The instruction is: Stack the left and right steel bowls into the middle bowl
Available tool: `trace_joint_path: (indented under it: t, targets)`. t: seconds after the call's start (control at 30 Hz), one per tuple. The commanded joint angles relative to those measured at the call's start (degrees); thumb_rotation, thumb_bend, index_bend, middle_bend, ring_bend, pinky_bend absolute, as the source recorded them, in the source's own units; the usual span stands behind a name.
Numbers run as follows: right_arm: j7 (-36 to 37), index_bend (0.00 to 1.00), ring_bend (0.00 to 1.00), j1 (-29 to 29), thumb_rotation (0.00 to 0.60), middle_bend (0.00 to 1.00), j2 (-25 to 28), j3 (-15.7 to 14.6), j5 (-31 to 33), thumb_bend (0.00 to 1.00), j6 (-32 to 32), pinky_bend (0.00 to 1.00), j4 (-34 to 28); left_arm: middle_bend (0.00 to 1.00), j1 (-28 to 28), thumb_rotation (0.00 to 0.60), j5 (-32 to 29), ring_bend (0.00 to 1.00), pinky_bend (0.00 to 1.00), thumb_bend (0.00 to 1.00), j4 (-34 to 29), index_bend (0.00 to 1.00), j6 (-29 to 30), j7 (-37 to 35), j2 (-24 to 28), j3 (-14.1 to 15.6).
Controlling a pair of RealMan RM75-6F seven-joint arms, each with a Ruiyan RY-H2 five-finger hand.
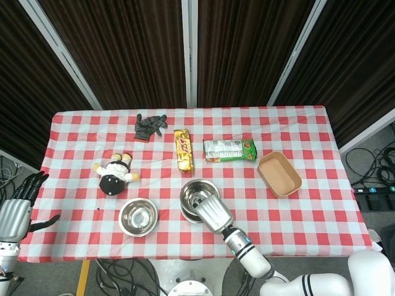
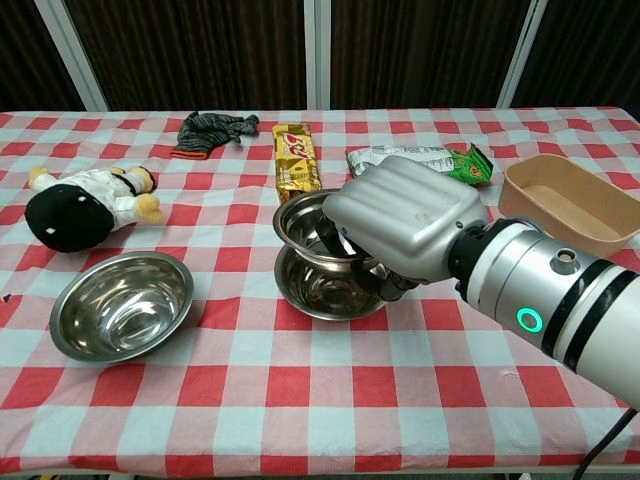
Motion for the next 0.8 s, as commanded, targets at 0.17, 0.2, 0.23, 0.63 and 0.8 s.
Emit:
trace_joint_path:
  t: [0.17,0.2,0.23,0.63,0.8]
  targets:
    - [0.7,0.34,0.77,0.9,0.6,0.36,3.3,-0.8,1.3,0.0,0.0,0.73,-2.7,0.17,-0.1,0.6,0.2,0.09,0.22,0.07,0.2,0.13,0.0,0.0,-0.1,0.0]
    - [0.7,0.33,0.77,0.9,0.6,0.34,3.7,-0.9,1.5,0.0,0.2,0.73,-3.1,0.17,-0.1,0.6,0.3,0.09,0.22,0.07,0.1,0.13,-0.1,0.1,-0.1,0.0]
    - [0.8,0.32,0.77,1.0,0.6,0.33,4.4,-1.1,1.9,0.0,0.3,0.73,-3.7,0.17,-0.2,0.6,0.4,0.09,0.22,0.07,0.0,0.13,-0.1,0.2,-0.1,0.0]
    - [6.6,0.3,0.76,-3.9,0.6,0.32,16.4,-3.0,-5.1,0.0,10.7,0.73,-14.1,0.17,-0.5,0.6,0.6,0.09,0.22,0.07,-2.0,0.13,-0.1,2.6,0.4,-0.2]
    - [16.0,0.29,0.67,-9.8,0.6,0.33,22.4,-3.7,-11.6,0.0,19.6,0.72,-15.1,0.17,-0.5,0.6,0.9,0.09,0.22,0.07,-3.1,0.13,-0.6,4.9,0.5,0.4]
